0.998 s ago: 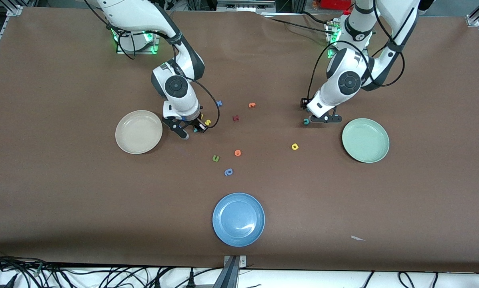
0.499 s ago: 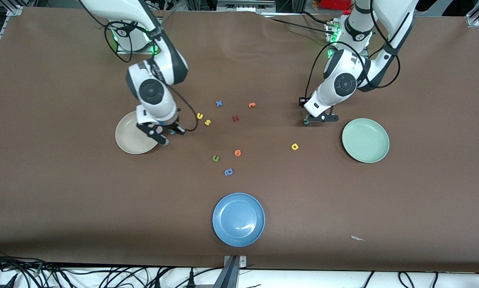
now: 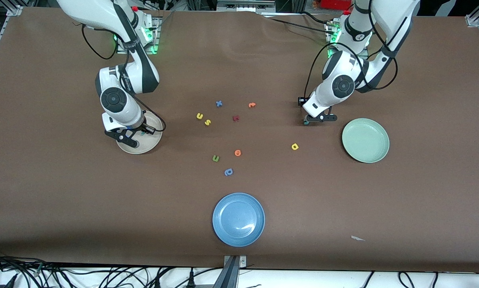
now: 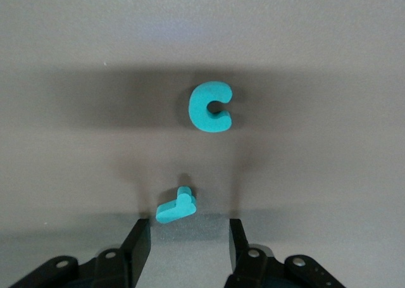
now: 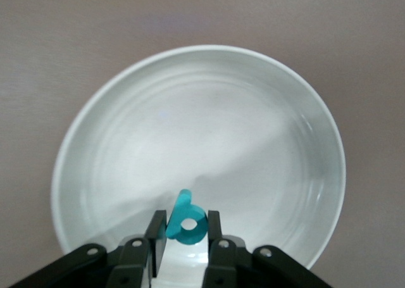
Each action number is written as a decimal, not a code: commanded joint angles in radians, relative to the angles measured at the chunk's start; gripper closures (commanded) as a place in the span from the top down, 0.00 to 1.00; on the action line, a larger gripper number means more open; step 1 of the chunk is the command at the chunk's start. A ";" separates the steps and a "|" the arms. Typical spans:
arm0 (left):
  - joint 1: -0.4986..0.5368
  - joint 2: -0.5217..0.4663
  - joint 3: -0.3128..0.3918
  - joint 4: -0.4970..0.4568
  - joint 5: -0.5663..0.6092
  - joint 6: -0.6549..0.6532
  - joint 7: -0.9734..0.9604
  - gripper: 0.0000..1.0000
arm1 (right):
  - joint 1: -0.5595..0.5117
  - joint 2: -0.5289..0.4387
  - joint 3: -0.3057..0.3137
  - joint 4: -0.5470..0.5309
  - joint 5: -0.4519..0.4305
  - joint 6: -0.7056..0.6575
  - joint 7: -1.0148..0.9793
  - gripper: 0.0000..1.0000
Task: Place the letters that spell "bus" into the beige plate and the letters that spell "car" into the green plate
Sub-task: 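Grasp the teal b and place it on the cream plate, then pinch the teal t with the left gripper while the right gripper nears s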
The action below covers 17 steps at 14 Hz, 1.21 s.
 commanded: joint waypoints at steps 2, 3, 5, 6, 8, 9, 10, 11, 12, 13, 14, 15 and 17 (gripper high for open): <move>-0.013 0.000 0.003 -0.001 -0.015 0.014 -0.007 0.35 | 0.006 -0.020 0.006 -0.010 0.013 0.013 -0.008 1.00; -0.013 0.000 0.003 0.001 -0.015 0.014 -0.007 0.31 | 0.011 -0.028 0.022 -0.005 0.013 0.013 0.028 0.99; -0.013 0.000 0.003 0.002 -0.015 0.014 -0.007 0.21 | 0.012 -0.028 0.088 0.010 0.013 0.013 0.157 0.99; -0.011 -0.001 0.003 0.002 -0.015 0.014 -0.007 0.14 | 0.014 -0.026 0.137 0.026 0.013 0.015 0.215 0.99; -0.013 -0.001 0.003 0.004 -0.015 0.013 -0.007 0.07 | 0.018 -0.009 0.182 0.084 0.044 0.013 0.327 0.90; -0.013 -0.003 0.003 0.005 -0.015 0.013 -0.007 0.03 | 0.032 0.003 0.216 0.111 0.058 0.013 0.402 0.82; -0.013 -0.003 0.003 0.005 -0.015 0.013 -0.007 0.01 | 0.040 0.014 0.240 0.127 0.059 0.013 0.492 0.71; -0.013 -0.003 0.003 0.005 -0.015 0.011 -0.009 0.01 | 0.052 0.021 0.262 0.138 0.058 0.013 0.583 0.64; -0.011 -0.003 0.003 0.005 -0.015 0.010 -0.009 0.04 | 0.064 0.029 0.274 0.141 0.059 0.015 0.660 0.64; -0.011 -0.004 0.003 0.005 -0.015 0.008 -0.009 0.12 | 0.077 0.031 0.288 0.142 0.061 0.018 0.730 0.64; -0.010 -0.009 0.003 0.005 -0.015 0.007 -0.009 0.21 | 0.090 0.043 0.300 0.153 0.082 0.032 0.809 0.64; -0.010 -0.011 0.003 0.005 -0.015 0.005 -0.009 0.33 | 0.101 0.066 0.309 0.168 0.099 0.053 0.873 0.64; -0.010 -0.015 0.003 0.007 -0.015 0.005 -0.009 0.34 | 0.126 0.101 0.313 0.174 0.101 0.099 0.938 0.62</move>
